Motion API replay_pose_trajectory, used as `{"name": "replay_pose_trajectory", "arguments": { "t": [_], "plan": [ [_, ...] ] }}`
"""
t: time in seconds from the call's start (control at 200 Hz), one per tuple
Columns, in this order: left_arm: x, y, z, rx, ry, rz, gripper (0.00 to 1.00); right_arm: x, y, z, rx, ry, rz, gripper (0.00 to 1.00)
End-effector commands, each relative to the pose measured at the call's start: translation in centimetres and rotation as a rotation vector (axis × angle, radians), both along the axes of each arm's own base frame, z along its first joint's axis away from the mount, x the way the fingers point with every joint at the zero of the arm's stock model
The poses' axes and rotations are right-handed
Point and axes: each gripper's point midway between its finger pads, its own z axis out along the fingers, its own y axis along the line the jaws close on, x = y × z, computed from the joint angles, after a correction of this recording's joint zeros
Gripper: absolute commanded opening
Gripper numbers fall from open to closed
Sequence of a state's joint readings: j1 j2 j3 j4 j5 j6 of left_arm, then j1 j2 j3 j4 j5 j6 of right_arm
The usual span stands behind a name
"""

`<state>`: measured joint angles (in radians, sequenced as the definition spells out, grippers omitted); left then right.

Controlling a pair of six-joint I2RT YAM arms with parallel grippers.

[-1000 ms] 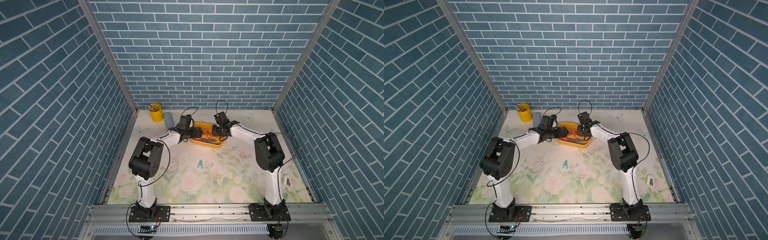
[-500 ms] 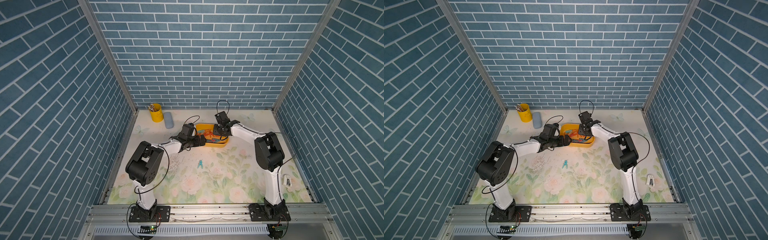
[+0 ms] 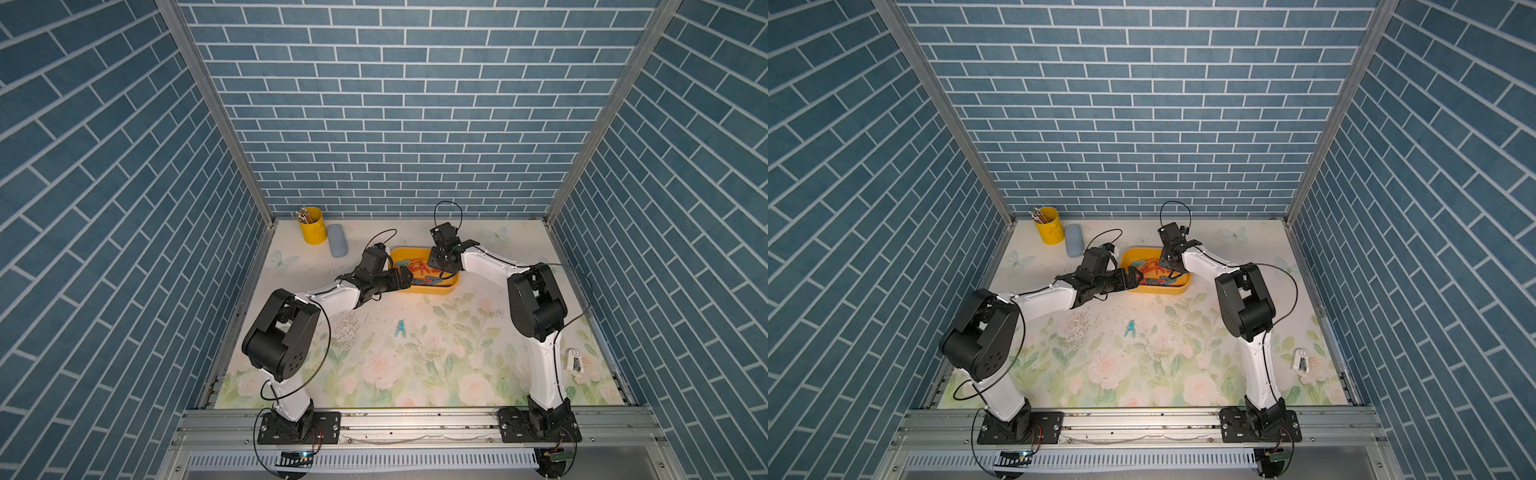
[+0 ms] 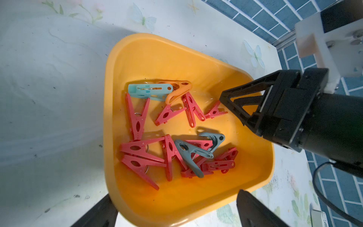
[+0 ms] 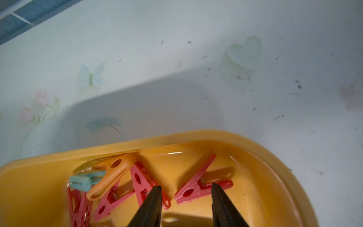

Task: Take the clothespins out of the storage box
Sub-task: Pick up the clothespin from the storage box.

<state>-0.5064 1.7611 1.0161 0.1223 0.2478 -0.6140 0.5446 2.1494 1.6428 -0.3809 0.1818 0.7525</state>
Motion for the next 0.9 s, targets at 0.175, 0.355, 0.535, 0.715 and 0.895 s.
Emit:
{"name": "replay_pose_trajectory", "arguments": {
  "t": [0.175,0.355,0.535,0.715,0.895],
  "plan": [
    [-0.2,0.8,1.4,0.006,-0.032,0.033,1.0,0.6,-1.5,-3.5,-0.03,0.051,-0.074,0.41],
    [-0.1,0.9,2.3,0.003,-0.051,0.037,1.0,1.0,-1.0,-4.2,-0.026,0.059,-0.067,0.41],
    [-0.2,0.9,2.5,0.0,-0.053,0.036,1.0,1.5,-0.6,-4.7,-0.029,0.065,-0.05,0.4],
    [-0.3,0.9,2.5,0.001,-0.052,0.035,0.99,2.1,0.1,-4.9,-0.02,0.066,-0.028,0.4],
    [-0.2,1.0,2.5,0.001,-0.053,0.038,1.0,2.0,0.3,-5.3,-0.02,0.086,-0.022,0.32]
  ]
}}
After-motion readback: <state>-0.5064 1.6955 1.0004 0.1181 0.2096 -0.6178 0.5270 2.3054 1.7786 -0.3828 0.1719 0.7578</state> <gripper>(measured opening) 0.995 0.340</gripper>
